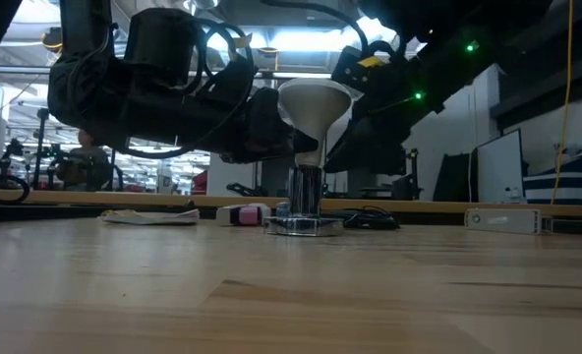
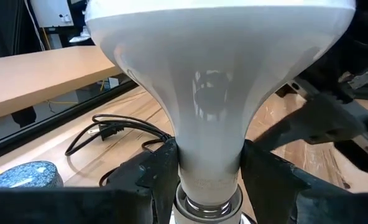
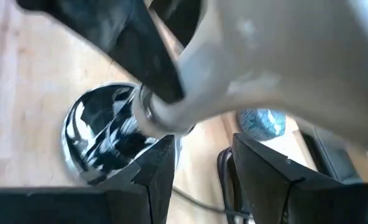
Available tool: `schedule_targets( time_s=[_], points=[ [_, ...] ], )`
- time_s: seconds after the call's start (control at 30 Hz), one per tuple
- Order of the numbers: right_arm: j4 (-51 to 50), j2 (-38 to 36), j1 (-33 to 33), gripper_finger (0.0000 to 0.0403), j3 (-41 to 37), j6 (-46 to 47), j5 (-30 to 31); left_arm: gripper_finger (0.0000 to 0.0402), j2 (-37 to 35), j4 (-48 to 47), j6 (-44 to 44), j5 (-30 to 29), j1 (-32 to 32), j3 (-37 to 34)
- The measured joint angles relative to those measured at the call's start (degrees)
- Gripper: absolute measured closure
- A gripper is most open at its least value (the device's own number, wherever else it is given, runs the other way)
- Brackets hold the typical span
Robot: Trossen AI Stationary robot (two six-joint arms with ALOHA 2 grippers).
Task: Screw lightbulb
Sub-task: Insert the lightbulb into the lamp
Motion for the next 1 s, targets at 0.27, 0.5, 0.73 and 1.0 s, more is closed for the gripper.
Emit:
schedule_targets(
  time_s=[0.27,0.5,0.73,1.0],
  points=[
    [-1.69,0.02,-0.04,0.0236,1.09,-0.82,0.60,0.0247,0.07,0.00,-0.02,-0.14,0.00,-0.04],
    [-2.15,0.04,-0.07,0.0236,4.16,-5.92,-0.78,0.0247,0.07,-0.15,-0.20,-0.98,0.03,-0.24],
    [-3.78,0.07,-0.15,0.0236,4.17,-5.57,-2.09,0.0247,0.09,-0.25,-1.52,-0.73,0.09,-0.20],
    [-9.31,0.11,0.47,0.0236,4.22,-0.56,-2.81,0.0247,0.11,-0.35,-1.18,-0.81,0.09,-0.05]
  ],
)
